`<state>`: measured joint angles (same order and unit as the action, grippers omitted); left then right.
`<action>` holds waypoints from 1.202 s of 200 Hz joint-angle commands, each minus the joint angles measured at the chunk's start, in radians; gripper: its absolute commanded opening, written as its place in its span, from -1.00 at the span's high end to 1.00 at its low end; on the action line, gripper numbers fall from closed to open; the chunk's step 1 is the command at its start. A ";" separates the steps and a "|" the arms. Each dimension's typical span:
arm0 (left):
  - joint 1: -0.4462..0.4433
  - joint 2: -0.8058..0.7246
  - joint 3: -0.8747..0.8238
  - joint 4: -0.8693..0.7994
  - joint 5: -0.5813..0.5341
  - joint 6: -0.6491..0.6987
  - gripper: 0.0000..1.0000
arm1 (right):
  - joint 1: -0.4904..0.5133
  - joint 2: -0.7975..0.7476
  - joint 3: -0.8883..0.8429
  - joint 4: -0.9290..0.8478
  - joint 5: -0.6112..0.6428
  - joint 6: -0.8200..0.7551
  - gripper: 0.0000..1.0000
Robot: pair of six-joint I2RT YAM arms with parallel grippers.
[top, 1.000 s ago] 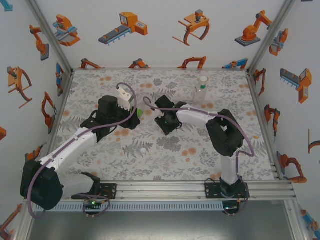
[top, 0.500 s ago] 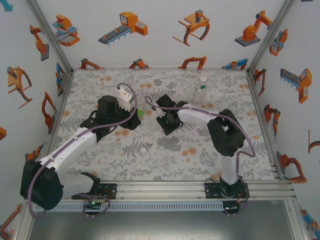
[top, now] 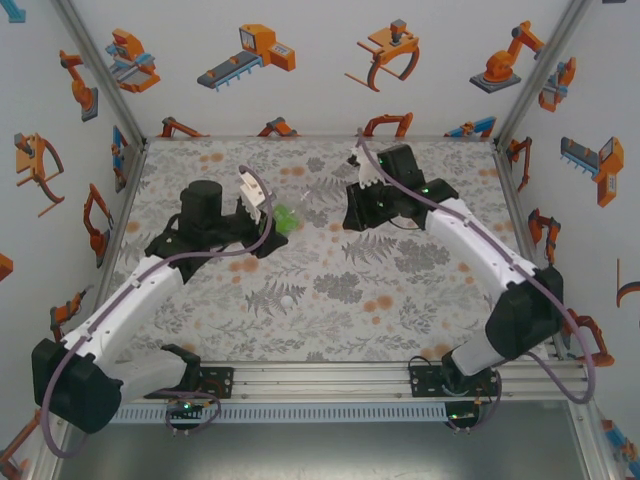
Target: Screw on the bottle caps
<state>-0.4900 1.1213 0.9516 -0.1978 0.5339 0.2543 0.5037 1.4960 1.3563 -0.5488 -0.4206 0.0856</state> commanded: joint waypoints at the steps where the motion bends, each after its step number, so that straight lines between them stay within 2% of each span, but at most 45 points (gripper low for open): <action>1: 0.005 -0.039 0.080 -0.087 0.109 0.132 1.00 | -0.015 -0.070 0.024 0.070 -0.172 -0.026 0.70; 20: 0.004 -0.061 0.095 -0.091 0.187 0.192 1.00 | -0.022 -0.125 0.025 0.145 -0.259 -0.040 0.76; 47: 0.004 -0.092 0.111 -0.094 0.230 0.238 1.00 | -0.025 -0.180 0.058 0.190 -0.419 -0.110 0.75; 85: 0.001 -0.067 0.198 -0.250 0.319 0.318 1.00 | -0.025 -0.196 0.118 0.214 -0.610 -0.195 0.72; 96: 0.000 -0.061 0.208 -0.265 0.334 0.319 0.95 | -0.025 -0.192 0.121 0.237 -0.646 -0.204 0.72; 180: -0.003 -0.073 0.205 -0.262 0.347 0.322 0.88 | -0.022 -0.225 0.102 0.188 -0.577 -0.334 0.73; 240: -0.004 -0.072 0.208 -0.262 0.348 0.326 0.93 | -0.022 -0.226 0.145 0.106 -0.572 -0.399 0.74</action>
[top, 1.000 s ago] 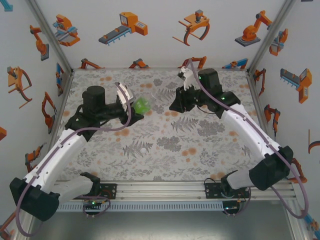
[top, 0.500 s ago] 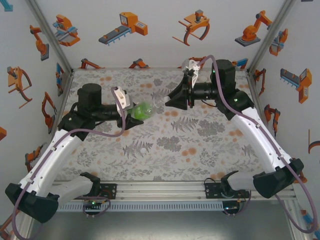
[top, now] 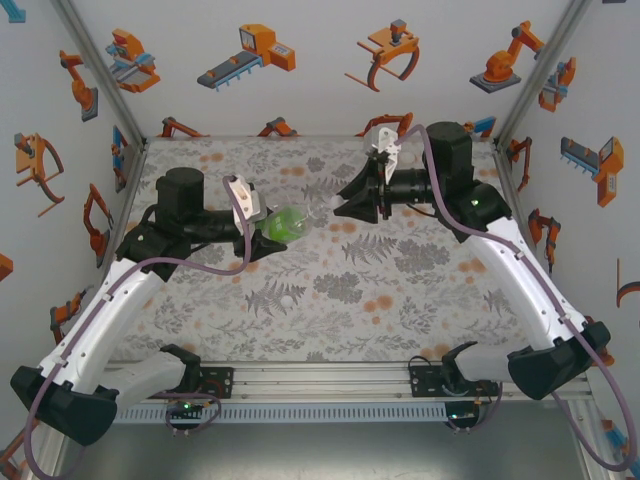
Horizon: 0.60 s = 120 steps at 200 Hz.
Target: Screw on the bottle caps
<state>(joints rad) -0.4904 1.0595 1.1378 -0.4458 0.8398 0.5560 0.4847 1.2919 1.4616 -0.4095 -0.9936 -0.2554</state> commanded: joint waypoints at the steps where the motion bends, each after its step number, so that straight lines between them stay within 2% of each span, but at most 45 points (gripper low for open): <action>1: -0.004 -0.010 0.022 -0.016 0.042 0.025 0.93 | -0.003 -0.022 0.041 -0.034 0.000 -0.059 0.74; 57: -0.003 0.002 0.034 -0.030 0.056 0.045 0.95 | -0.001 -0.015 0.086 -0.086 -0.005 -0.135 0.78; 120: -0.011 0.014 0.053 -0.085 0.060 0.100 0.96 | 0.001 0.028 0.143 -0.126 -0.182 -0.147 0.82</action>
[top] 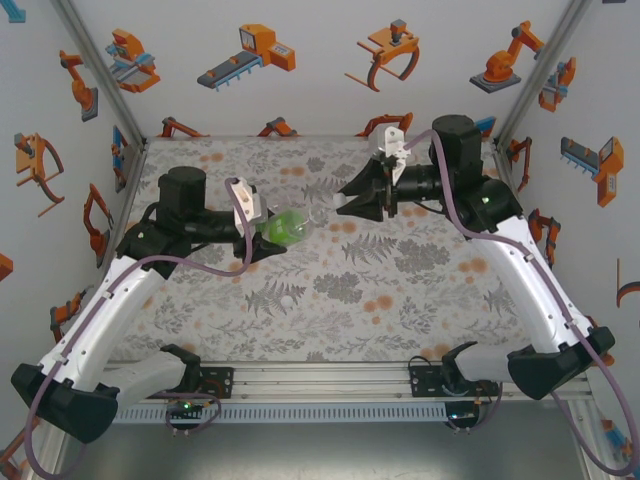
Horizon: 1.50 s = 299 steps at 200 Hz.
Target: Screw on the bottle caps
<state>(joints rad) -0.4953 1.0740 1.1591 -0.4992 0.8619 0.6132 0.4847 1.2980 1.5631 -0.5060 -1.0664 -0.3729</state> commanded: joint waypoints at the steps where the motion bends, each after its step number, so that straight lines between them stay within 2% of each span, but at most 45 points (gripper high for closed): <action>1: -0.006 0.001 0.032 -0.032 0.037 0.041 0.96 | 0.001 0.023 0.042 -0.031 -0.110 -0.029 0.82; 177: -0.024 0.005 0.033 -0.063 0.038 0.079 0.98 | 0.099 0.094 0.098 -0.164 -0.020 -0.121 0.84; 299: -0.033 0.021 0.042 -0.076 0.051 0.085 1.00 | 0.159 0.140 0.191 -0.379 0.082 -0.301 0.93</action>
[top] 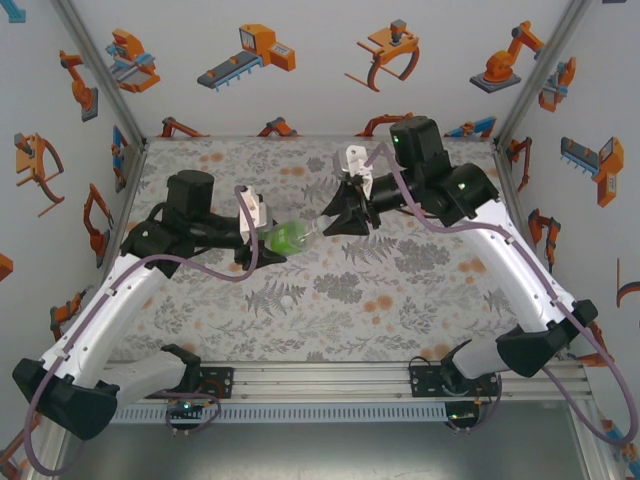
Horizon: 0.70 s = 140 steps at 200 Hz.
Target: Screw on the bottle caps
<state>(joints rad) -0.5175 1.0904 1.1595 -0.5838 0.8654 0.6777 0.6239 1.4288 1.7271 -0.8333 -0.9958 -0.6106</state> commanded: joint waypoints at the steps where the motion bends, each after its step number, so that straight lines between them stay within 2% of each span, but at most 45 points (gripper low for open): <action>1: -0.011 0.003 0.042 0.009 0.048 0.020 1.00 | 0.020 0.009 0.028 -0.053 0.010 -0.064 0.93; 63: -0.011 0.008 0.044 0.019 0.088 0.021 1.00 | 0.036 0.005 0.024 -0.084 -0.003 -0.128 0.99; 140: 0.012 -0.004 -0.003 0.151 0.176 -0.076 1.00 | 0.051 -0.054 -0.046 -0.023 -0.036 -0.153 1.00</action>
<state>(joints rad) -0.5152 1.0992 1.1542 -0.5632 0.9371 0.6518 0.6468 1.3979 1.7203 -0.8612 -0.9859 -0.7357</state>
